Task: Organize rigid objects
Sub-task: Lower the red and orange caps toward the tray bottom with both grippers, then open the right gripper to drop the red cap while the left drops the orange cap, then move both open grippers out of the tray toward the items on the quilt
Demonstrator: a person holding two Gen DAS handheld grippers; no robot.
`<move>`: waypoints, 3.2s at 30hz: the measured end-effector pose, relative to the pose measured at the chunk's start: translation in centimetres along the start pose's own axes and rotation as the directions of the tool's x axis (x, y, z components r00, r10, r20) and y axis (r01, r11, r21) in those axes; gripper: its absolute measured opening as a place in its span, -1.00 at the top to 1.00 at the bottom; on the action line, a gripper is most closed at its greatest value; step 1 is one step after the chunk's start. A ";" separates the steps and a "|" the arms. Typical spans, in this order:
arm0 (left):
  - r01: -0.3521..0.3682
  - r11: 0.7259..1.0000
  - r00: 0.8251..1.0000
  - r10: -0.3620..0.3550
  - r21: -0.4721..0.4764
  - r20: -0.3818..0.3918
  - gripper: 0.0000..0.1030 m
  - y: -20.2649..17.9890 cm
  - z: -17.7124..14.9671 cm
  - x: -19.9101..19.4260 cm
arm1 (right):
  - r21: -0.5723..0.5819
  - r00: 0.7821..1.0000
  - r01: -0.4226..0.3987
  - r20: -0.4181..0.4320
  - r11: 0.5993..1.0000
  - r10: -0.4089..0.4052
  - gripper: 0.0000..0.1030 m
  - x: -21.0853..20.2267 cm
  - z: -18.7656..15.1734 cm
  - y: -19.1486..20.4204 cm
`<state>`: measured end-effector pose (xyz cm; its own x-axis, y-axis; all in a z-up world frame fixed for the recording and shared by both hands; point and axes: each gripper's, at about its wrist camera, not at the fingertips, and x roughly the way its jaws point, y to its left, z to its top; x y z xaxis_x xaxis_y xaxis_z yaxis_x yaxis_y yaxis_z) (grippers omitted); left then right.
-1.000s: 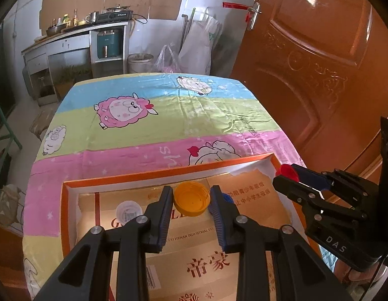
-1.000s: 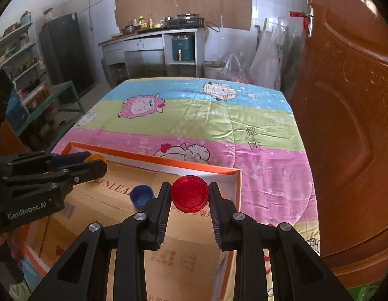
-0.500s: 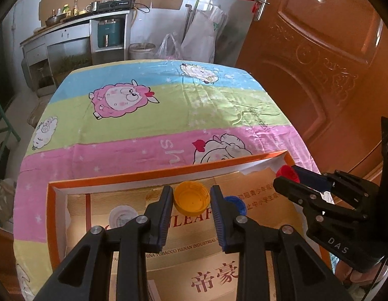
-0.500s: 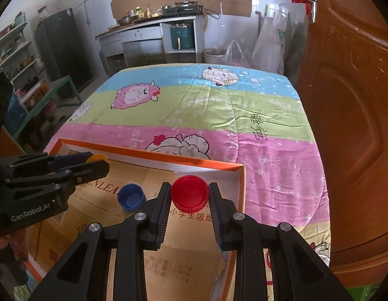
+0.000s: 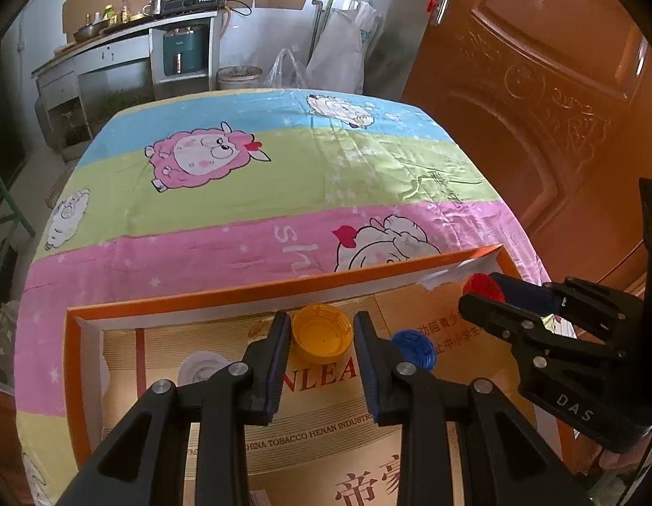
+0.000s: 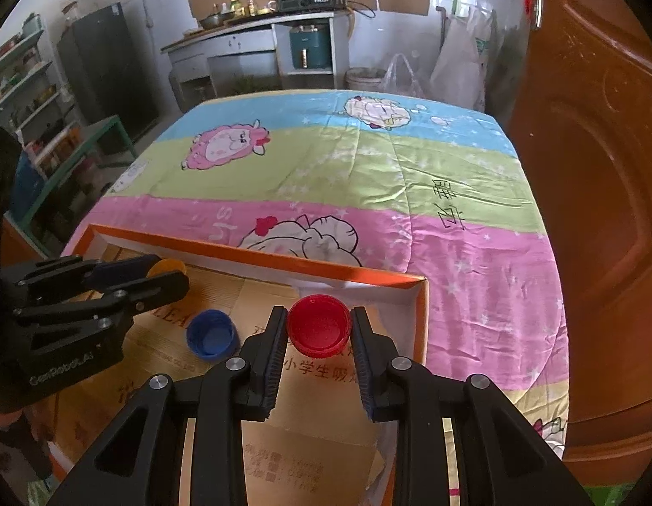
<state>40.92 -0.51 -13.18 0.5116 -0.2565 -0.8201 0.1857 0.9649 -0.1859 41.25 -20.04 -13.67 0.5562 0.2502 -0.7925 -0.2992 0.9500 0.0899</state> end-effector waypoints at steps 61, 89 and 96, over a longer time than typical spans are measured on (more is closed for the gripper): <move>0.050 0.998 0.989 -0.045 -0.034 0.142 0.17 -0.7 -1.5 -9.4 | 0.027 1.000 -0.028 0.008 0.999 0.028 0.21 -6.8 -3.2 2.5; 0.054 0.997 0.971 -0.039 -0.055 0.237 0.17 -0.6 -9.9 -19.5 | 0.007 0.996 -0.055 0.077 0.998 0.054 0.21 -16.0 -10.7 8.0; 0.048 0.996 0.968 -0.027 -0.075 0.251 0.17 0.3 -13.3 -21.2 | 0.008 0.993 -0.082 0.087 0.997 0.081 0.21 -17.2 -13.3 9.6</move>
<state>19.02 5.94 -3.03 0.7002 -0.2889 -0.6529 0.1463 0.9531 -0.2648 18.50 -17.77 -7.19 0.5950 0.3419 -0.7274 -0.3377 0.9276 0.1598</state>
